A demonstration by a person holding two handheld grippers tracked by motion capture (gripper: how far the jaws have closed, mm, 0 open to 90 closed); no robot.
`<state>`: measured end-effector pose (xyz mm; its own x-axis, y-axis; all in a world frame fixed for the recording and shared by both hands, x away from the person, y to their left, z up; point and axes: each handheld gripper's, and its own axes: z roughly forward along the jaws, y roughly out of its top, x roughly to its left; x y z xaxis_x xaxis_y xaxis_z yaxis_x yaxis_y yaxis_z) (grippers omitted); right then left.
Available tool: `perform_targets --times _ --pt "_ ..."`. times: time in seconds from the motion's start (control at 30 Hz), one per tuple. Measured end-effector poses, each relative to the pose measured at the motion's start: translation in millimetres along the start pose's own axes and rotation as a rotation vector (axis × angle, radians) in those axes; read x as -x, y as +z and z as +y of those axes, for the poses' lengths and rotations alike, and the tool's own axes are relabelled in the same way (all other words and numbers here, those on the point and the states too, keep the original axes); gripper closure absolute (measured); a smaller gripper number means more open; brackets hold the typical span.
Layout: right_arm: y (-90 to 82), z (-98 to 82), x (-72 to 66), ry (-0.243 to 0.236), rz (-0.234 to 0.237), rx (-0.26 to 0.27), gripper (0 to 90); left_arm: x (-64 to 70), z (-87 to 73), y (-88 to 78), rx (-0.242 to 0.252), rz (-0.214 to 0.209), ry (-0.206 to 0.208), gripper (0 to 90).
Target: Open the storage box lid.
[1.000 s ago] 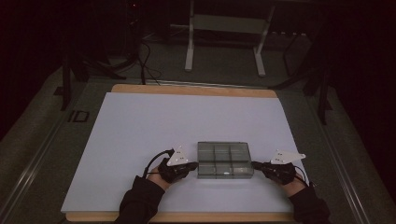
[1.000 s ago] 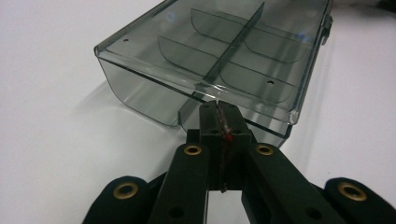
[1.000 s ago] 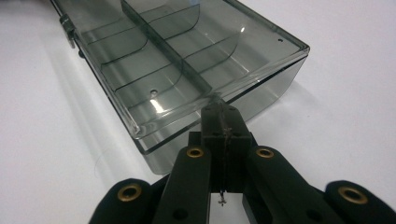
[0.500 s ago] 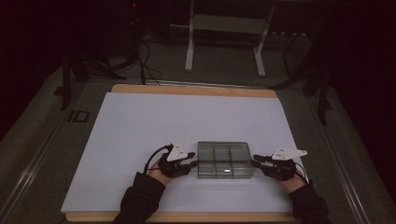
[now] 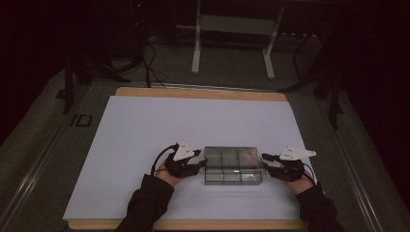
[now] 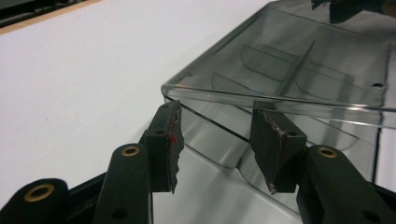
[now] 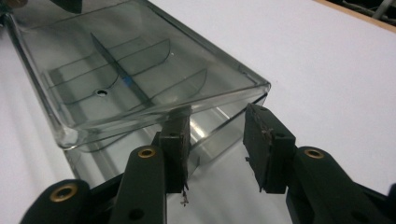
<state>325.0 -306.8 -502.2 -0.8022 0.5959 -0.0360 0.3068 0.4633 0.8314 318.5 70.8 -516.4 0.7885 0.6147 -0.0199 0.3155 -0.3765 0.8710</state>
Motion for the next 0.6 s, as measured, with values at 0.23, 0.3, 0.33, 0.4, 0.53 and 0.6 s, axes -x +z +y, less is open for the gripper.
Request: perform_targets --times 0.23,0.3,0.33,0.4,0.53,0.6 --pt "4.9 6.5 4.5 -0.018 -0.013 0.007 60.2 -4.1 6.2 4.8 0.004 0.017 0.019 55.0" --pt "6.9 8.1 7.7 -0.016 -0.016 0.009 60.4 -5.3 7.4 5.7 0.015 0.028 0.025 55.0" --pt "7.8 9.1 9.2 -0.015 -0.019 0.010 60.7 -6.1 8.0 6.2 0.022 0.031 0.022 54.9" --pt "9.0 11.6 11.3 -0.012 -0.021 0.018 61.7 -8.5 8.8 6.8 0.042 0.036 0.010 54.9" --pt "10.4 15.8 13.8 -0.020 -0.032 0.029 63.1 -10.6 10.8 9.0 0.064 0.047 0.005 55.0" --pt "11.8 17.6 15.5 -0.020 -0.036 0.035 65.3 -11.7 12.3 10.5 0.066 0.048 0.008 56.8"
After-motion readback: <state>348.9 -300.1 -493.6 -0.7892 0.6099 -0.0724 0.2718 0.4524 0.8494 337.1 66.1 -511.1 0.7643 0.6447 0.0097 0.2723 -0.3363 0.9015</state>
